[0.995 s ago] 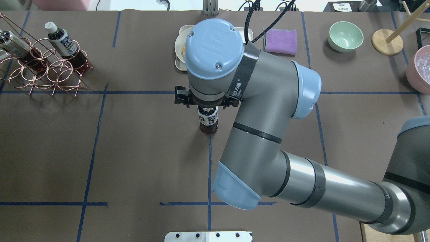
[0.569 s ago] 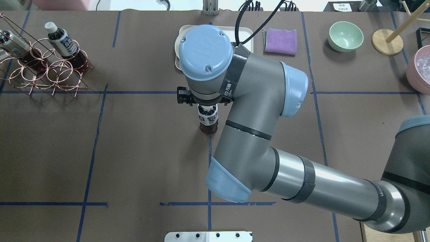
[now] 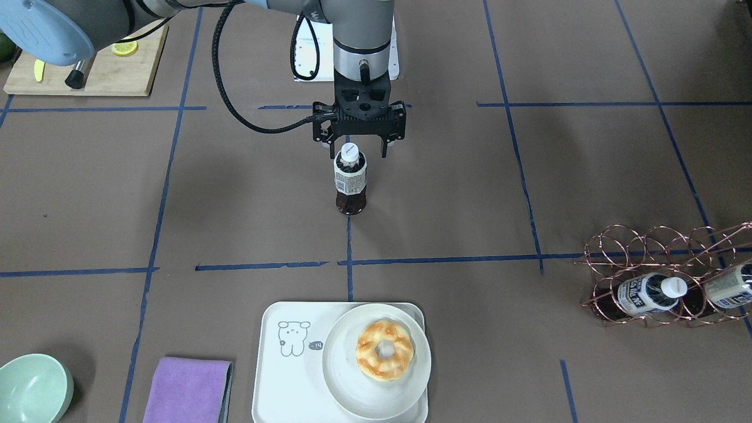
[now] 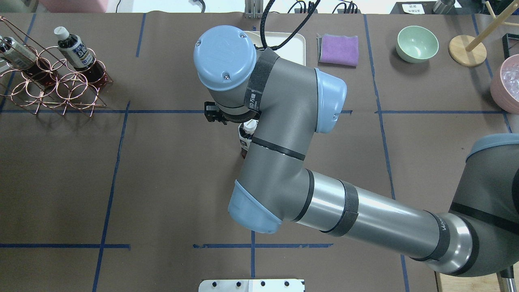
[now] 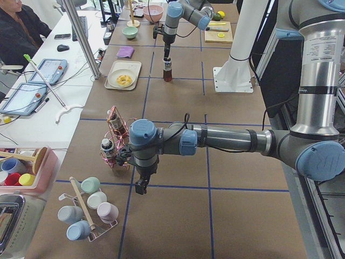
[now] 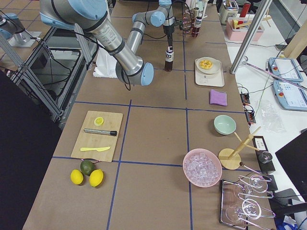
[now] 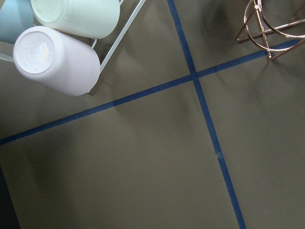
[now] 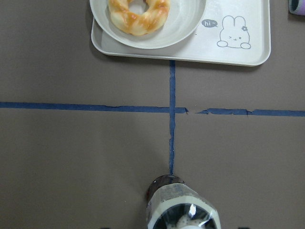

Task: Place tea on tray
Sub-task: 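Close the right gripper on the bottle and lift it, then carry the bottle with the right gripper onto the tray beside the donut plate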

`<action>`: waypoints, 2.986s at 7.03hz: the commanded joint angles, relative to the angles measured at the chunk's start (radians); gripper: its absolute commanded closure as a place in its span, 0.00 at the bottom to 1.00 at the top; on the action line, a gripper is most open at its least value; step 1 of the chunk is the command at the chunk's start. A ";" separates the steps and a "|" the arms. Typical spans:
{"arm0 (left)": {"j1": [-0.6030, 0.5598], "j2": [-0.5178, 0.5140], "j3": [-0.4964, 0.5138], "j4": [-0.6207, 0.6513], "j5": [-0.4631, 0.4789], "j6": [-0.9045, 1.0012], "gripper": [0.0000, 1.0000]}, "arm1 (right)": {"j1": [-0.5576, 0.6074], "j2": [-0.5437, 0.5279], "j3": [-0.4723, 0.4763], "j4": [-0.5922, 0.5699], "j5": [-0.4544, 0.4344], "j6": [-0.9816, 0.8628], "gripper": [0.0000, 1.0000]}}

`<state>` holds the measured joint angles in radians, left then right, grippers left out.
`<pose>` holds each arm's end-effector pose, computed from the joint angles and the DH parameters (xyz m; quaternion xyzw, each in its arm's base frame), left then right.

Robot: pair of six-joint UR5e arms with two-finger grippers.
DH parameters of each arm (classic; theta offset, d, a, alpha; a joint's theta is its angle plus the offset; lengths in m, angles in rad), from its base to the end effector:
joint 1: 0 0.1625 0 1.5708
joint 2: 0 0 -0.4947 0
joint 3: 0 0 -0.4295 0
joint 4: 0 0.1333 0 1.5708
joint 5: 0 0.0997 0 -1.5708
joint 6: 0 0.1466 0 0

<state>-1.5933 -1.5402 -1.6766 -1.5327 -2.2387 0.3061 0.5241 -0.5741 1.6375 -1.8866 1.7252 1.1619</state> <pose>-0.0541 -0.5160 0.7360 0.0709 0.3204 0.1395 0.9343 -0.6335 -0.4941 0.0942 0.0996 -0.3575 0.0253 0.9283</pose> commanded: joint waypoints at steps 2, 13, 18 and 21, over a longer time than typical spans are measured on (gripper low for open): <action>-0.008 0.000 0.000 -0.006 -0.002 0.001 0.00 | 0.002 -0.021 0.013 0.000 0.008 -0.010 0.16; -0.050 -0.005 -0.018 0.002 -0.015 -0.001 0.00 | 0.230 -0.059 0.078 0.004 0.124 -0.091 1.00; -0.079 -0.005 -0.020 0.002 -0.016 0.001 0.00 | 0.421 0.106 -0.453 0.275 0.228 -0.269 1.00; -0.079 -0.009 -0.018 -0.003 -0.015 0.001 0.00 | 0.435 0.112 -0.534 0.322 0.232 -0.286 1.00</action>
<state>-1.6714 -1.5471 -1.6962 -1.5337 -2.2546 0.3068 0.9572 -0.4644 1.1287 -1.5756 1.9566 0.8843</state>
